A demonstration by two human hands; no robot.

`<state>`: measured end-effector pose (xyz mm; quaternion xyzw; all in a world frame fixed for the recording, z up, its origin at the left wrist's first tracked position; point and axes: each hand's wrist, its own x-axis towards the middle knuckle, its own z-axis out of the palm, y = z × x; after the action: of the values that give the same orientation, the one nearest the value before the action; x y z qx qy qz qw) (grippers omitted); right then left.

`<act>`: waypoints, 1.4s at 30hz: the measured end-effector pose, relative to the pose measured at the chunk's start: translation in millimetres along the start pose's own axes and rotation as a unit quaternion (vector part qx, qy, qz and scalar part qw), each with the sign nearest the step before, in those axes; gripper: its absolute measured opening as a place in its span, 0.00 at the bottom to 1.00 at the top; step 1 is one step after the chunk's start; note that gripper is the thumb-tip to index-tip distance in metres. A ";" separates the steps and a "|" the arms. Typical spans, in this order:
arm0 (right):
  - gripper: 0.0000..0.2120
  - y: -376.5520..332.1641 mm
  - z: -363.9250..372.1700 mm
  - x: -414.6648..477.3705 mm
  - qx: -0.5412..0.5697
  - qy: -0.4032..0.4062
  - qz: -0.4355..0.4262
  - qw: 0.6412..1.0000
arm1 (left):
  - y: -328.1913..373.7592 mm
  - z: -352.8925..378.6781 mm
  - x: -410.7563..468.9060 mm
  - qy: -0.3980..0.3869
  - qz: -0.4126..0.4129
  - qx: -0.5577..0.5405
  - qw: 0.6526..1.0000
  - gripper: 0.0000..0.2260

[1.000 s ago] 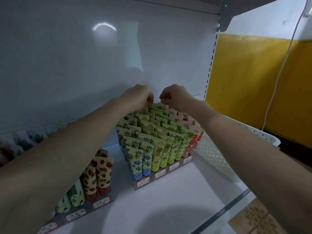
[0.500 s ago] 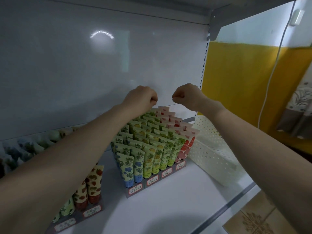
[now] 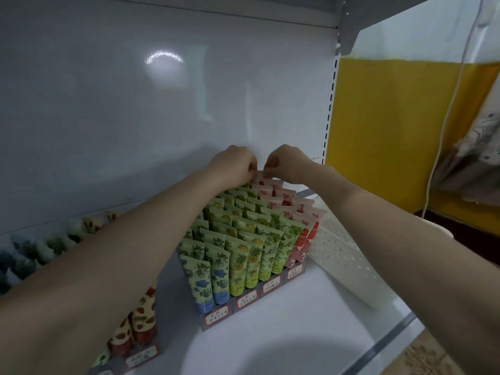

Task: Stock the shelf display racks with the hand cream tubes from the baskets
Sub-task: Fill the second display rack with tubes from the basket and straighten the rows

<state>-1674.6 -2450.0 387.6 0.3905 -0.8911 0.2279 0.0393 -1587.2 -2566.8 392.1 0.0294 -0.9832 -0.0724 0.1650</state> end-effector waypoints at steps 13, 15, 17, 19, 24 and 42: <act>0.05 12.6 -20.0 -27.8 0.036 0.034 -0.017 0.999 | 13.0 -5.1 -14.7 -0.036 0.075 -0.039 0.996 0.09; 0.06 14.9 -16.0 -32.5 0.028 0.021 -0.015 0.999 | 15.3 -2.9 -14.3 -0.054 0.064 -0.042 0.996 0.09; 0.06 15.2 -12.8 -34.4 0.027 0.017 -0.013 0.999 | 17.6 -2.1 -13.4 -0.055 0.056 -0.042 0.996 0.08; 0.06 14.7 -10.9 -34.5 0.022 0.014 -0.015 1.000 | 19.2 -2.5 -12.9 -0.056 0.050 -0.039 0.996 0.08; 0.07 14.2 -8.0 -33.7 0.001 0.015 -0.020 1.000 | 20.6 -2.7 -12.3 -0.064 0.033 -0.034 0.997 0.08; 0.09 25.9 -26.3 -57.4 0.060 0.019 -0.017 0.998 | 26.7 -13.7 -24.8 -0.038 0.066 -0.072 0.994 0.08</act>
<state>-1656.2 -2384.3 387.1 0.4034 -0.8680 0.2873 0.0365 -1560.2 -2540.2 401.0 -0.0507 -0.9807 -0.1332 0.1336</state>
